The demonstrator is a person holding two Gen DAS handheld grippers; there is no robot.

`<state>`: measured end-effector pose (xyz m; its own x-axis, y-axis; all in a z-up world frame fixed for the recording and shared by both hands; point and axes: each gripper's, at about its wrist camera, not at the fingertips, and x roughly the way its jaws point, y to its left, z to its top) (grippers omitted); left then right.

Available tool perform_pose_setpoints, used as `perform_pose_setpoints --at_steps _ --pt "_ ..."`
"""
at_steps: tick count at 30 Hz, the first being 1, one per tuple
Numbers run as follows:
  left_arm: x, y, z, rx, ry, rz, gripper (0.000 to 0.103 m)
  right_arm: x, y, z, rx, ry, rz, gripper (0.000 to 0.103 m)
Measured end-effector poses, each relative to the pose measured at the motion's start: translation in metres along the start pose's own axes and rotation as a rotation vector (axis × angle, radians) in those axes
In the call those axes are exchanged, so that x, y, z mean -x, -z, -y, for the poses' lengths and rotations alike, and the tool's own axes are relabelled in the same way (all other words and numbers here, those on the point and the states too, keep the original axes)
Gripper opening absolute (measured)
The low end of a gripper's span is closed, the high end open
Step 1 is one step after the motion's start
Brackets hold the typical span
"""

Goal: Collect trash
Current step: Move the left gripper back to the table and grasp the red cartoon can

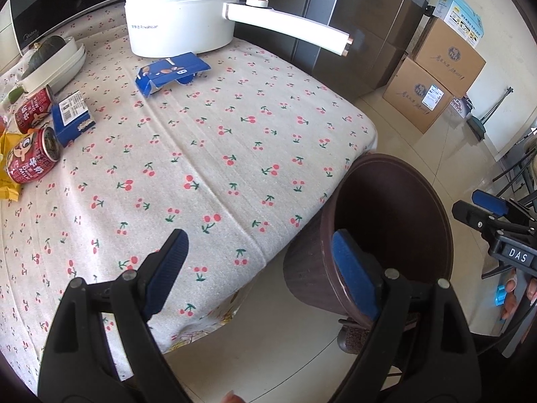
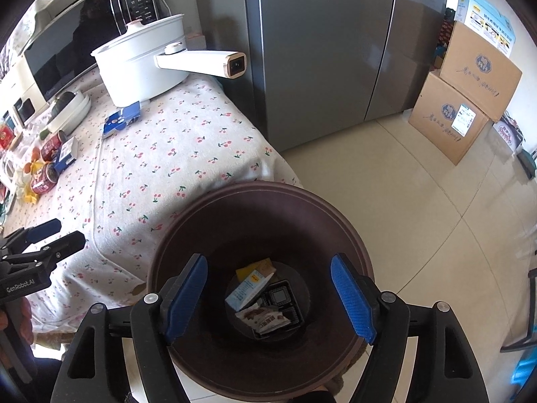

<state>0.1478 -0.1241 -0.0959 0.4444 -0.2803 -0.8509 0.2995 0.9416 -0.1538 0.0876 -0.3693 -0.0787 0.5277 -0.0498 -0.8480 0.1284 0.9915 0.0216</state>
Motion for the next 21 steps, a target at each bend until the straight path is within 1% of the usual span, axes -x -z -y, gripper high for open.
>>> perform_pose_setpoints --at_steps 8,14,15,16,17,21 --pt "0.015 0.001 -0.044 0.067 -0.057 0.012 0.087 0.005 -0.014 -0.034 0.051 -0.031 0.026 0.081" --pt "0.027 -0.001 -0.092 0.152 -0.138 0.024 0.088 0.001 -0.023 -0.064 0.089 -0.048 0.027 0.083" --pt "0.028 -0.002 -0.101 0.167 -0.16 0.023 0.09 0.0 -0.024 -0.068 0.092 -0.051 0.026 0.084" --pt "0.028 -0.003 -0.11 0.181 -0.183 0.023 0.098 -0.001 -0.025 -0.072 0.097 -0.052 0.025 0.084" --pt "0.029 -0.004 -0.119 0.194 -0.206 0.025 0.1 -0.002 -0.027 -0.076 0.102 -0.052 0.022 0.084" --pt "0.033 -0.007 -0.156 0.244 -0.274 0.047 0.102 -0.009 -0.032 -0.091 0.122 -0.054 0.015 0.085"
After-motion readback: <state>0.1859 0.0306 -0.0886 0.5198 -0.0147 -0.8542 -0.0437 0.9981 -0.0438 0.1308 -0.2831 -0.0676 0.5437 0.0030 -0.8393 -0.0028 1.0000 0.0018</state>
